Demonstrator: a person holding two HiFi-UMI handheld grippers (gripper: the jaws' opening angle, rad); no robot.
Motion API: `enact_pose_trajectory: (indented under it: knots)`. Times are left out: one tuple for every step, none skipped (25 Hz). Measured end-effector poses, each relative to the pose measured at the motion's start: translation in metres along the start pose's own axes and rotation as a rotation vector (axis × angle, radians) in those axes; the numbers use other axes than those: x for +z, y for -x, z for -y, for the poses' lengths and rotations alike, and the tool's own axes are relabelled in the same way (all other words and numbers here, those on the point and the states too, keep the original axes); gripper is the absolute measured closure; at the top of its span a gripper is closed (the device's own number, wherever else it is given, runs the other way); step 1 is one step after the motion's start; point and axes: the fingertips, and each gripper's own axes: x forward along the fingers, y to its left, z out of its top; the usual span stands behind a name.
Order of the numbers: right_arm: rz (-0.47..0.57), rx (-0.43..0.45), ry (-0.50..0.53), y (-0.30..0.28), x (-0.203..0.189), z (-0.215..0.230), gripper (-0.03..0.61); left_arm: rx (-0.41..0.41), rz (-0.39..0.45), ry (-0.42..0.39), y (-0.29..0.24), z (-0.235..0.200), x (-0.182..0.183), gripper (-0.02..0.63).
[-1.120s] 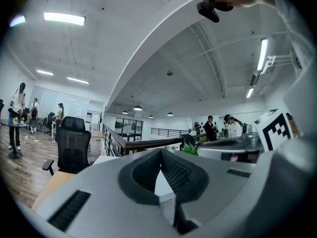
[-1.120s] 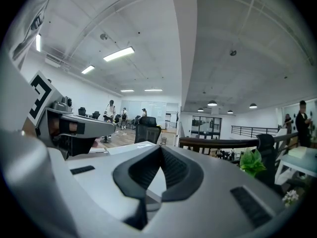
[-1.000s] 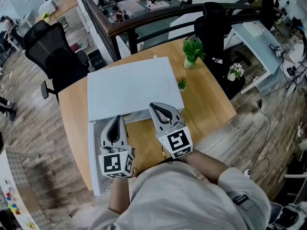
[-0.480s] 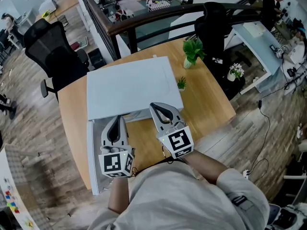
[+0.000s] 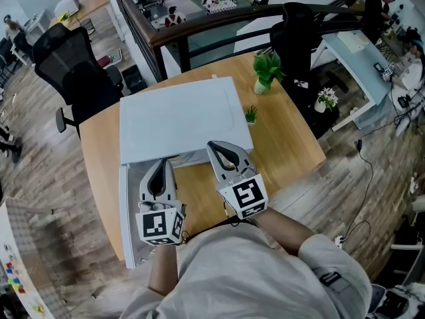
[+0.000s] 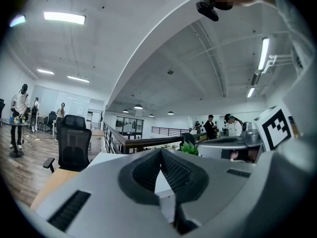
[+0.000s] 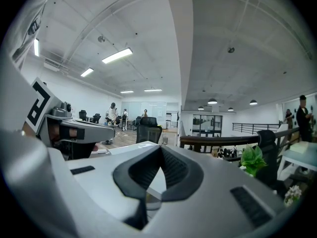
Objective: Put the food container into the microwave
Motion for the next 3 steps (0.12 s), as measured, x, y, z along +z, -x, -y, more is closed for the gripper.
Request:
enact_pose_trajectory:
  knots:
    - [-0.001, -0.003, 0.005, 0.0, -0.0002, 0.0005, 0.575, 0.0, 0.0, 0.0, 0.0001, -0.0002, 0.0, 0.601]
    - [-0.002, -0.005, 0.009, 0.0001, -0.0004, 0.0011, 0.575, 0.0, 0.0, 0.0, 0.0002, -0.0003, -0.0001, 0.601]
    - [-0.003, -0.008, 0.013, 0.0001, -0.0006, 0.0017, 0.575, -0.001, -0.001, 0.001, 0.0002, -0.0003, -0.0002, 0.601]
